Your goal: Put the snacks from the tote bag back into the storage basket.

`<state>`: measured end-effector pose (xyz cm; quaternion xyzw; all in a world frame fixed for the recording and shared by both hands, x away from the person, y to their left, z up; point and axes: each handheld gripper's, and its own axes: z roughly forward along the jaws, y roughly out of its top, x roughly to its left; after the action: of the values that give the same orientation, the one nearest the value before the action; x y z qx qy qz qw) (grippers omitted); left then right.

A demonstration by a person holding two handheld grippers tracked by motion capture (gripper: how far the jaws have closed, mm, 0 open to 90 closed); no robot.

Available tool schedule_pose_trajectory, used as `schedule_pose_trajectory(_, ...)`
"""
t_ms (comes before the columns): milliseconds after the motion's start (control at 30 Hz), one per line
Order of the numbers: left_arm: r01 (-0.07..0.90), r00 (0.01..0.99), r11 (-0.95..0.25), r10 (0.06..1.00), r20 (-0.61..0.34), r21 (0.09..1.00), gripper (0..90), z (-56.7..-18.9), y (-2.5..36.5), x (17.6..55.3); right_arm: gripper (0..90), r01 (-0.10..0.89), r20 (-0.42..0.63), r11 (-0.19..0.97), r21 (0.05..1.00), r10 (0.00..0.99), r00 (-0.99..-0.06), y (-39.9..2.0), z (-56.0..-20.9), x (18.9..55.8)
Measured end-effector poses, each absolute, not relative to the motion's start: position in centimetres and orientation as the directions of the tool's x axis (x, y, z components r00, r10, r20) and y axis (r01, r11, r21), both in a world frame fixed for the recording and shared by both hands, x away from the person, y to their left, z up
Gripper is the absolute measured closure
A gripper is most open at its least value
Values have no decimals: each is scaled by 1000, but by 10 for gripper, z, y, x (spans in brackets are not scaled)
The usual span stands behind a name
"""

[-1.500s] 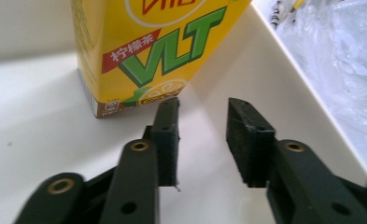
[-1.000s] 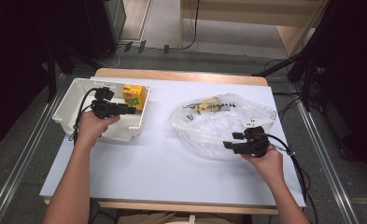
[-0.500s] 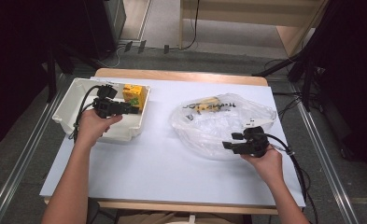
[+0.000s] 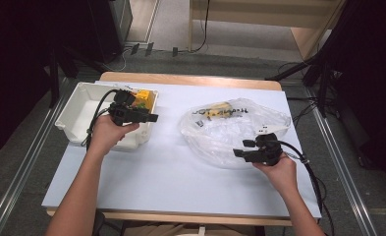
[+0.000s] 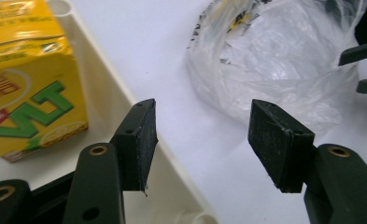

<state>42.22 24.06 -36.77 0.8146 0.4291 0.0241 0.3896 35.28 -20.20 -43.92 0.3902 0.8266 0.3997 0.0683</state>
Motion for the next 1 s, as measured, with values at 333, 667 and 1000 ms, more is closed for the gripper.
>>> schedule_pose_trajectory(333, 663, 664, -338, 678, -317, 668, 427, -365, 219, 417, 413, 592, 204, 377, 712, 695, -689, -201, -439, 352)
schedule_pose_trajectory(667, 652, 683, -359, 661, -311, 668, 416, -365, 199, 412, 413, 593, 206, 376, 712, 695, -689, -201, -439, 351)
schedule_pose_trajectory(1000, 624, 723, -401, 621, -302, 671, 415, -365, 176, 404, 413, 591, 210, 374, 715, 691, -692, -200, -438, 350)
